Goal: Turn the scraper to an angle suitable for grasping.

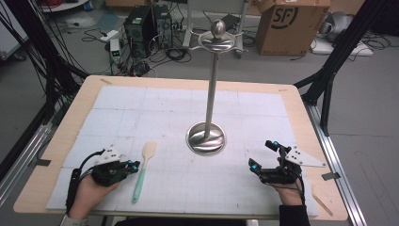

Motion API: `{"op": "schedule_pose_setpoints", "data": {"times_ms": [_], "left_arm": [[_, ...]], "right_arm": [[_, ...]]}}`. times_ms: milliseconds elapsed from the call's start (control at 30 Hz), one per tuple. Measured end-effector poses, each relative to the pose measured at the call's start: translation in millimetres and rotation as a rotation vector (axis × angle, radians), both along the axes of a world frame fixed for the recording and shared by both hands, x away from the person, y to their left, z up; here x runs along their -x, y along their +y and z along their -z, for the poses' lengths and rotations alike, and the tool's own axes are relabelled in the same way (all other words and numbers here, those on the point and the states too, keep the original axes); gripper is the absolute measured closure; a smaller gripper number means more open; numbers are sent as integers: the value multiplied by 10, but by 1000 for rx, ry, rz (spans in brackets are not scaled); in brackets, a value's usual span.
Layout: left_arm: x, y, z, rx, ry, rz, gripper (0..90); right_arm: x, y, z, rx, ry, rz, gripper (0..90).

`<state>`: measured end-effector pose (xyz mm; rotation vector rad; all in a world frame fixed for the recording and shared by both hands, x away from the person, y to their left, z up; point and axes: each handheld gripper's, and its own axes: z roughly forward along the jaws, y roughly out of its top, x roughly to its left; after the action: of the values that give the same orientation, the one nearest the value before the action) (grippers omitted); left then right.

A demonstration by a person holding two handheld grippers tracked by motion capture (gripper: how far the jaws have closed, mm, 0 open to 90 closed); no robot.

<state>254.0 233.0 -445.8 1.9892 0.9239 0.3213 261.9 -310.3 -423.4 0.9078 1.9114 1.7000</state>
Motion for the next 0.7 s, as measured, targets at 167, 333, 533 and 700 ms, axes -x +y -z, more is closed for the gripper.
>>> {"op": "schedule_pose_setpoints", "data": {"times_ms": [167,333,533,700], "left_arm": [[86,14,20,-17,26,29,896],[110,-98,39,-39,53,70,896],[109,-240,50,-35,46,100,896],[70,-448,59,-20,48,118,896]], "right_arm": [[6,17,-2,5,1,-7,6],[10,-5,-10,-5,-4,-1,6],[6,-11,-8,-2,-3,-3,6],[5,-6,-9,-1,-5,0,6]]}}
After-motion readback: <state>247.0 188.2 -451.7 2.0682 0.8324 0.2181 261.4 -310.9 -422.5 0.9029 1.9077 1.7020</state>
